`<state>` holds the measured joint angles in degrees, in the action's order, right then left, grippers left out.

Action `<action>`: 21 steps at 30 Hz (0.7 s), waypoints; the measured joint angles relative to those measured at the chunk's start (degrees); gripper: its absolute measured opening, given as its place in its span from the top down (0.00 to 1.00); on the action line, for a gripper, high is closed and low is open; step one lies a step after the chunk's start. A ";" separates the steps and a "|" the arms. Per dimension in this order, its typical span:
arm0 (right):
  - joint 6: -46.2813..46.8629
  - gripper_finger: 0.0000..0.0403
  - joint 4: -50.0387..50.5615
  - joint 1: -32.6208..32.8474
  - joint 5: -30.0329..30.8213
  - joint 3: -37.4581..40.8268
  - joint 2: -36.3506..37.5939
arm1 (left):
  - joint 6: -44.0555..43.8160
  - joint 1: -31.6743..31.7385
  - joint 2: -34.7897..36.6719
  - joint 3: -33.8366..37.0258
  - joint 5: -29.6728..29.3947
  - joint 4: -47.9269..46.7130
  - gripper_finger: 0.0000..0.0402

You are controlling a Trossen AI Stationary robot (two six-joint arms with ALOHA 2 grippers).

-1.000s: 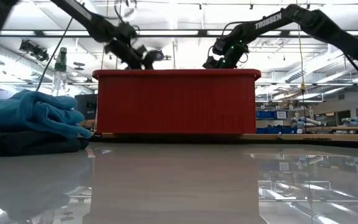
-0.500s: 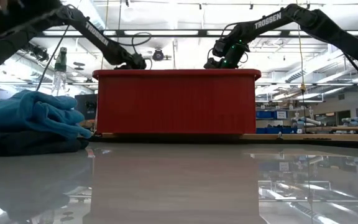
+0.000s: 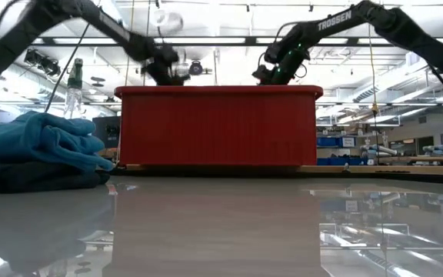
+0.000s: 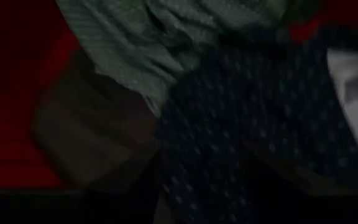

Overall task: Fold laundry
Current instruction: Fold the green polo shirt

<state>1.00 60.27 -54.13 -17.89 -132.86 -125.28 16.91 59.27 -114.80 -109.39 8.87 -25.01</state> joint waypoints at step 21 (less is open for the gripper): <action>-0.90 0.49 -9.52 1.18 -4.76 -0.19 21.58 | -11.98 -23.53 13.63 -23.88 20.65 9.47 1.00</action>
<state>0.10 50.75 -52.95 -22.65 -133.05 -103.71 4.94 35.73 -101.17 -133.27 29.52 -15.54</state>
